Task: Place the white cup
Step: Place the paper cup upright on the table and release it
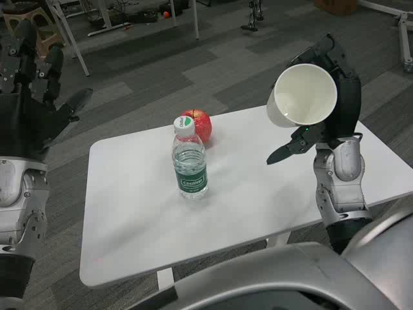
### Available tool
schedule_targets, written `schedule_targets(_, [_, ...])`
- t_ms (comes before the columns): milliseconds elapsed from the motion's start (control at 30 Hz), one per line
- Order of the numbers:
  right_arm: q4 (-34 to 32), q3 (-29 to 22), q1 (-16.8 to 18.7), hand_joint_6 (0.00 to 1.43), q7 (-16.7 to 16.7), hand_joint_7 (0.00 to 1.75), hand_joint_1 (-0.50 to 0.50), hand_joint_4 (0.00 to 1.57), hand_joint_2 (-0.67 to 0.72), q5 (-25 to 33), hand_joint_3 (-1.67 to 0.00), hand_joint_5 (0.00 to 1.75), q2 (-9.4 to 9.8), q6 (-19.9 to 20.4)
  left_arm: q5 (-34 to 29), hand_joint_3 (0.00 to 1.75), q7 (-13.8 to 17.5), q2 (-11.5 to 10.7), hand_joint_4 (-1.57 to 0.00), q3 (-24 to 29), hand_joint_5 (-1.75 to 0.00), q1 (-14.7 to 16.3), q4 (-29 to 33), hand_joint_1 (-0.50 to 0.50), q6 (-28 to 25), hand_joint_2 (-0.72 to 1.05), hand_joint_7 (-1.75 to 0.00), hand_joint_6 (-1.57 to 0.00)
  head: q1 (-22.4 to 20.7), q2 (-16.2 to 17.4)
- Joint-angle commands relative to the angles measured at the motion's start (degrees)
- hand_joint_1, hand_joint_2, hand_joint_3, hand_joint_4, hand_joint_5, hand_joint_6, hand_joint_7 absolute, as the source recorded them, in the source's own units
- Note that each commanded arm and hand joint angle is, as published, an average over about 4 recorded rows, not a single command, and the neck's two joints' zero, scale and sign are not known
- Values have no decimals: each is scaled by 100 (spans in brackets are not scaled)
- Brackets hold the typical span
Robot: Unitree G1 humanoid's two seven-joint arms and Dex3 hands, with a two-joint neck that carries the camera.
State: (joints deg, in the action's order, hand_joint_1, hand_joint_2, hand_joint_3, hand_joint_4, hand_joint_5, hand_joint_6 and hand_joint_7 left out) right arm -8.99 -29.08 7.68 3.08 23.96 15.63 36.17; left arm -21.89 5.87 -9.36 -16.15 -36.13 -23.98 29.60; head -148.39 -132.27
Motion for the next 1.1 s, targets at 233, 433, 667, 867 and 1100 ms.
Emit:
schedule_targets(233, [-50,192,-241,116,-51,140,1,111,-19,19,-141,165,138,31,-25,9,11,86,0,6,-31,98,97,-50,37,105,-21,0,296,-198])
schedule_targets(433, [-41,195,-241,126,-44,126,12,111,9,21,-159,165,160,31,-17,9,11,90,0,6,-31,96,95,-50,37,105,-21,0,312,-170])
schedule_targets(667, [-32,219,-241,123,-44,126,17,111,3,21,-159,165,164,22,-17,9,11,84,0,6,-31,89,95,-50,37,105,-21,0,311,-172])
schedule_targets(867, [-32,236,-241,122,-44,126,17,109,3,17,-159,165,182,13,-17,7,11,88,0,6,-31,89,95,-50,37,105,-21,0,315,-116])
schedule_targets(1100, [97,212,-177,114,-86,129,17,106,-2,-9,-159,165,149,0,-17,9,11,84,0,13,-31,89,93,-50,37,105,-21,0,376,-38])
